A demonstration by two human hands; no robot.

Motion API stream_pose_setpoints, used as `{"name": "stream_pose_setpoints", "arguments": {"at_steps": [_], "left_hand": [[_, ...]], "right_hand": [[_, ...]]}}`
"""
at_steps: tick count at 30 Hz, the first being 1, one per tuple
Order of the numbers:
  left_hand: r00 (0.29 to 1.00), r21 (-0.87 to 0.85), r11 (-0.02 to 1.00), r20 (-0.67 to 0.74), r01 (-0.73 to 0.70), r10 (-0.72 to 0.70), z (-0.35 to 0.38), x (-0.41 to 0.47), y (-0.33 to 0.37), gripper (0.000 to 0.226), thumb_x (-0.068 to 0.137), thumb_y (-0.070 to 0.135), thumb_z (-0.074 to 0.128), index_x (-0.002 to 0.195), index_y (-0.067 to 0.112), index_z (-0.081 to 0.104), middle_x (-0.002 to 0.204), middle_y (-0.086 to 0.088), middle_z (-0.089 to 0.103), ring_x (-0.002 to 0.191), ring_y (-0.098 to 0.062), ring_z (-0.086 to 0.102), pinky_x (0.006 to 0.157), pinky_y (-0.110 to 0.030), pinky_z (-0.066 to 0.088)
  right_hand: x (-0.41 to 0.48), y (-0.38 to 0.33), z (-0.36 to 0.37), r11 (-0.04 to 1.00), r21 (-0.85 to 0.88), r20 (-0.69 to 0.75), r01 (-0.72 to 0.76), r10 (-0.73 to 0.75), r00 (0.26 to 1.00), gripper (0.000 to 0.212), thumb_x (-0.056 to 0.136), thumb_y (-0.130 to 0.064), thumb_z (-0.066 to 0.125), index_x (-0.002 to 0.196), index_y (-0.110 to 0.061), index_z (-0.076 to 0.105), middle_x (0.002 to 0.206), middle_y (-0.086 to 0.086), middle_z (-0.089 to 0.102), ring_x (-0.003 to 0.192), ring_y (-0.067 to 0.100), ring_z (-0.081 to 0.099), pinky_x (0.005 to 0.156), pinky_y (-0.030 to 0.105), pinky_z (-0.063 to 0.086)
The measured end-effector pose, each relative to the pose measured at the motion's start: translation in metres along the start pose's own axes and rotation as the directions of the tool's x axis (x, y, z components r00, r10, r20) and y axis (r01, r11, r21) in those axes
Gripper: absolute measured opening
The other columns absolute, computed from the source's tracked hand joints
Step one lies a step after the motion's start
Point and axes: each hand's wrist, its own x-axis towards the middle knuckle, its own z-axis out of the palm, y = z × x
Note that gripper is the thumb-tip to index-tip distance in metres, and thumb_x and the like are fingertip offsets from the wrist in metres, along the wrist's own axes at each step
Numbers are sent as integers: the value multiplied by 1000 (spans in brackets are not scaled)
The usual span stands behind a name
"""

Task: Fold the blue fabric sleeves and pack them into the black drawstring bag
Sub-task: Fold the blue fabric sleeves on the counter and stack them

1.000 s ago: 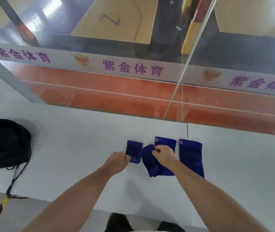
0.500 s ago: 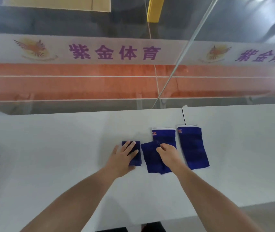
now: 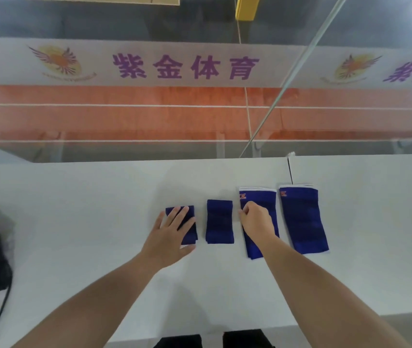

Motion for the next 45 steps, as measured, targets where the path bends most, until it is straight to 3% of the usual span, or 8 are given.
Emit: {"name": "stream_pose_setpoints", "arguments": {"at_steps": [7,17,22,27,31,34,39,45], "left_hand": [[982,9,982,-36,-188,188,-41,46,74,48,93,50,54,132,22,60,149,-3,50,144,-26,38,118,-48,28],[980,-114,974,16,-194,197,-37,106,234,51,98,44,45,143,20,48,153,0,42,147,-21,29,123,-39,7],[982,-17,986,89,-169,170,-14,136,299,66,97,51,48,152,19,33,162,-3,28,151,-23,19,123,-42,12],[990,36,996,122,-79,75,5,141,326,67,94,52,56,149,18,39,164,-8,24,151,-31,19,122,-50,22],[984,61,983,49,-172,169,16,139,325,33,87,32,66,116,16,65,148,-12,51,138,-38,44,110,-51,42],[986,-53,985,0,-167,167,12,143,318,36,88,30,68,120,14,67,144,-9,56,137,-33,48,112,-47,41],[981,-331,924,-43,-193,190,-19,140,316,37,88,28,68,120,10,68,119,-5,71,112,-23,65,112,-40,42],[974,-437,887,88,-152,210,-29,137,302,36,93,40,64,125,25,57,119,5,65,107,-16,59,99,-35,49]], "right_hand": [[-19,50,-56,989,-147,32,6,-2,999,20,98,-34,50,82,-21,55,74,-4,62,65,16,60,56,35,53],[-3,188,-132,982,-180,74,-54,68,995,28,91,-34,38,68,-20,46,72,-2,57,63,20,53,59,30,42],[14,245,-136,986,-123,42,116,-111,993,24,94,-27,41,72,-19,42,75,-1,56,69,25,52,61,34,42],[17,291,-114,844,-230,6,485,-497,868,22,90,-30,56,108,-19,62,116,-3,66,111,21,59,94,38,49],[18,307,-100,684,-286,106,671,-673,732,51,89,-46,55,135,-24,53,159,-1,36,151,18,24,120,40,27],[22,310,-97,637,-311,230,705,-670,706,66,89,-60,52,146,-28,41,167,-1,15,155,19,5,125,42,13],[25,311,-96,638,-313,105,704,-713,693,45,83,-28,74,125,-22,61,156,1,43,148,24,32,119,41,22],[18,309,-101,821,-63,-7,567,-569,822,33,87,-11,70,119,-17,67,127,2,66,124,29,58,113,38,38]]}}
